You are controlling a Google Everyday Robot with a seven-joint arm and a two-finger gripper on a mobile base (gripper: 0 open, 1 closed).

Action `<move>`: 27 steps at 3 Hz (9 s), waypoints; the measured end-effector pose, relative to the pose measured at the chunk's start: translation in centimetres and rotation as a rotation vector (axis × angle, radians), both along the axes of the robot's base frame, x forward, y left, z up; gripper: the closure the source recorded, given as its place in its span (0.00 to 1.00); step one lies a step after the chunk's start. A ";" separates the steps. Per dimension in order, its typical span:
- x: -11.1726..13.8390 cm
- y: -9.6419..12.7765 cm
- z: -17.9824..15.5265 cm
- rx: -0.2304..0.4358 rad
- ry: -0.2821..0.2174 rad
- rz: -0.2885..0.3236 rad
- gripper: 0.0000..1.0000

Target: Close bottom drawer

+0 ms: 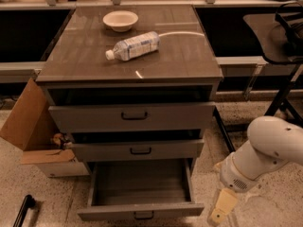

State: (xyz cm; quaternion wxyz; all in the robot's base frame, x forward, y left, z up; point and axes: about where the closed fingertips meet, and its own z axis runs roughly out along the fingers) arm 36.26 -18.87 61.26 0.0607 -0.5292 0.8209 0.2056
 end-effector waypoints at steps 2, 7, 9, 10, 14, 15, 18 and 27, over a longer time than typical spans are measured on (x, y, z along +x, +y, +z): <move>-0.3 0.8 -5.4 0.081 0.030 0.006 0.00; 2.6 3.0 -15.7 0.285 -0.067 0.132 0.00; 2.4 3.3 -18.7 0.204 -0.104 0.284 0.00; 2.4 3.2 -21.0 0.181 -0.098 0.357 0.00; 3.4 3.5 -29.5 0.258 0.018 0.430 0.00; 3.4 2.9 -31.1 0.284 0.000 0.454 0.00; 2.4 0.5 -35.0 0.298 -0.036 0.454 0.16; 8.5 0.8 -44.9 0.117 -0.211 0.231 1.00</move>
Offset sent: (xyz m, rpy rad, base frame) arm -0.0001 0.0053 -0.0377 0.0575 0.0104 -0.0002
